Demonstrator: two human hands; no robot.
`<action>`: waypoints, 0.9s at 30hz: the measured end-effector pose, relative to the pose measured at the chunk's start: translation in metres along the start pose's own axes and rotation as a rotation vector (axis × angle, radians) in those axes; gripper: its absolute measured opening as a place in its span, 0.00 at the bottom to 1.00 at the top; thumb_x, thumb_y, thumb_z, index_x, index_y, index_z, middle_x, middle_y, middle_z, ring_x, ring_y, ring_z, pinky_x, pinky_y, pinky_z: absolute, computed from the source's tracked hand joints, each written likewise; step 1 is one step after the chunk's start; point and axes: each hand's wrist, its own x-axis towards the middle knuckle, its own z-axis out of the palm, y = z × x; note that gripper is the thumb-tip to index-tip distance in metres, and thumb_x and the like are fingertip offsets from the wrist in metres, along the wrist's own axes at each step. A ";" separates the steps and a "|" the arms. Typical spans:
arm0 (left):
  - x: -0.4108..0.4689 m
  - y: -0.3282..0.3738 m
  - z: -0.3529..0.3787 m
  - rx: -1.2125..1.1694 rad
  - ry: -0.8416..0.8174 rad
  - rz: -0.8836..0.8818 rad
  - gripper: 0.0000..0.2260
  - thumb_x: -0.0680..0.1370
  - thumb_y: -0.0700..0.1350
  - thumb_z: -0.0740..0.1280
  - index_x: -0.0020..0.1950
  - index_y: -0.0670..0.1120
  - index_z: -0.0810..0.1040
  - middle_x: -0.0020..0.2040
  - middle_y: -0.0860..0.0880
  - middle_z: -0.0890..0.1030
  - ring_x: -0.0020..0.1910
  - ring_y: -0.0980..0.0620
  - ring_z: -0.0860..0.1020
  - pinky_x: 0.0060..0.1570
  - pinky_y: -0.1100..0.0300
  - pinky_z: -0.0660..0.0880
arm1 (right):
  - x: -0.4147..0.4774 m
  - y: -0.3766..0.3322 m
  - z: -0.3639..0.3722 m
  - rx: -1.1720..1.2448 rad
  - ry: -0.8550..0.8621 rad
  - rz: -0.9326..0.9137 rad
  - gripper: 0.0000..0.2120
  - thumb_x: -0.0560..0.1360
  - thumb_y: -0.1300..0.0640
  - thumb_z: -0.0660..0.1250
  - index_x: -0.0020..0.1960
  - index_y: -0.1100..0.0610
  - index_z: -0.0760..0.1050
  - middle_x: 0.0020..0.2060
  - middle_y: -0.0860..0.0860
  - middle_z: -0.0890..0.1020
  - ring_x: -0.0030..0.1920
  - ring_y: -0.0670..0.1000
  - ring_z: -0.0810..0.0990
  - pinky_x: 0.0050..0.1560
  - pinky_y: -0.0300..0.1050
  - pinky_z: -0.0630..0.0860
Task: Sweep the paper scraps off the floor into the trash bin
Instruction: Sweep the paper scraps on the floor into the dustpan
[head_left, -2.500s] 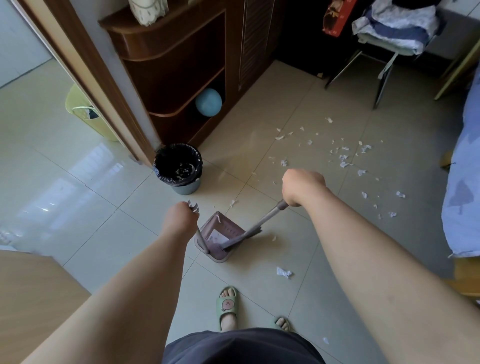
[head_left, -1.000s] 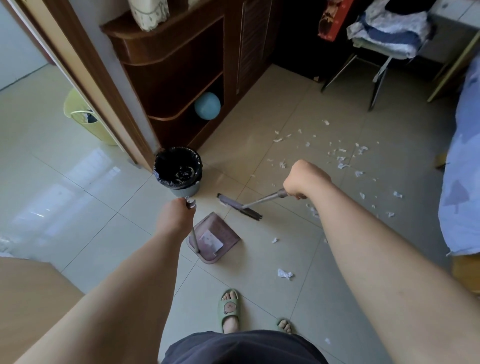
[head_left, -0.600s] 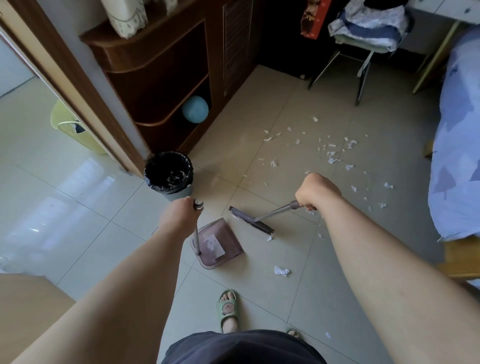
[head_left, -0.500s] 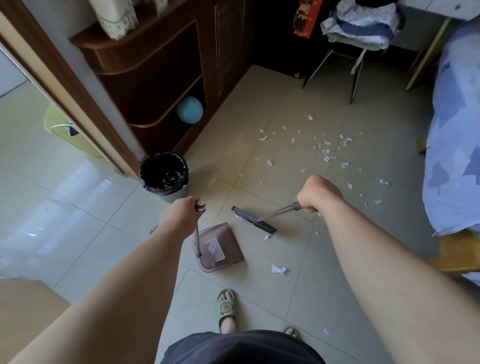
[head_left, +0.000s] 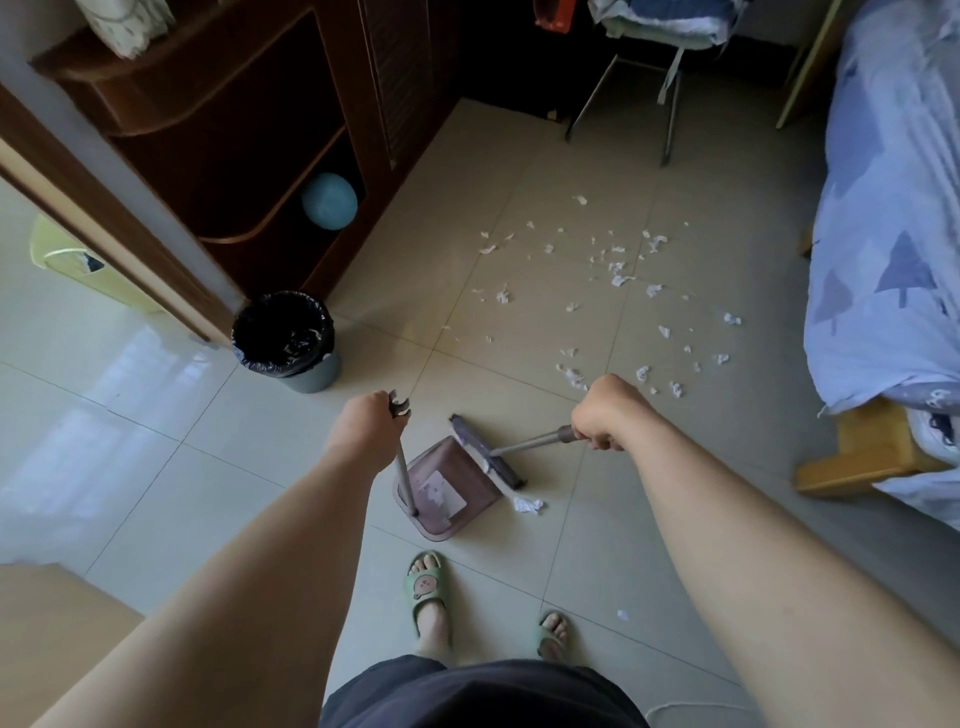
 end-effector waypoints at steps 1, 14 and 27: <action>-0.002 0.004 0.004 -0.013 -0.001 -0.005 0.10 0.77 0.42 0.66 0.52 0.35 0.75 0.52 0.37 0.80 0.52 0.38 0.79 0.52 0.47 0.77 | -0.003 0.004 -0.005 0.004 -0.009 -0.007 0.07 0.68 0.62 0.65 0.31 0.60 0.75 0.19 0.53 0.77 0.22 0.52 0.72 0.28 0.39 0.67; -0.043 0.021 0.011 0.119 -0.051 0.096 0.06 0.77 0.40 0.67 0.42 0.41 0.71 0.46 0.40 0.79 0.46 0.42 0.76 0.44 0.54 0.70 | -0.010 0.089 -0.052 0.068 0.047 0.041 0.05 0.69 0.63 0.65 0.34 0.61 0.75 0.18 0.53 0.76 0.17 0.50 0.67 0.25 0.35 0.62; -0.031 0.024 0.018 0.210 -0.106 0.155 0.07 0.77 0.43 0.66 0.50 0.39 0.76 0.51 0.41 0.81 0.49 0.41 0.78 0.47 0.55 0.74 | -0.032 0.069 0.024 0.261 -0.041 0.207 0.08 0.69 0.66 0.62 0.40 0.64 0.80 0.20 0.55 0.76 0.15 0.49 0.67 0.21 0.32 0.60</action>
